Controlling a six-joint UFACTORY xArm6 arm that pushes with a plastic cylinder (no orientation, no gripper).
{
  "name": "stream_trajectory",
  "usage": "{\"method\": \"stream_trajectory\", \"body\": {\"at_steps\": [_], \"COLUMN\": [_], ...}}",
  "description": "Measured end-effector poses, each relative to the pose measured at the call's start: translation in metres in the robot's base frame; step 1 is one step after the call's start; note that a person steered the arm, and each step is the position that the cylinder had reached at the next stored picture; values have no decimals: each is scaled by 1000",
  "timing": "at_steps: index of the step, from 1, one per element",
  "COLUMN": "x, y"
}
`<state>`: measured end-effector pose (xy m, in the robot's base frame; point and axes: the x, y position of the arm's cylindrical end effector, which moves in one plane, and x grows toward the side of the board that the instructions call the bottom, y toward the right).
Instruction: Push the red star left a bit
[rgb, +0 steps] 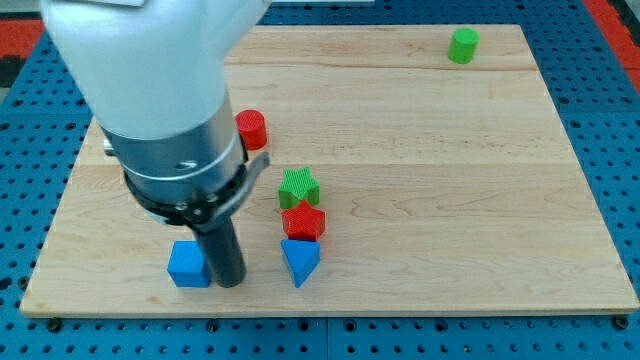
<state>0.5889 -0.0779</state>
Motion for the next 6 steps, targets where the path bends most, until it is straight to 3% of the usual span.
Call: {"method": "stream_trajectory", "body": {"at_steps": [1, 2, 3, 4, 6], "x": [29, 18, -32, -51, -56], "y": [36, 146, 177, 120, 73]}}
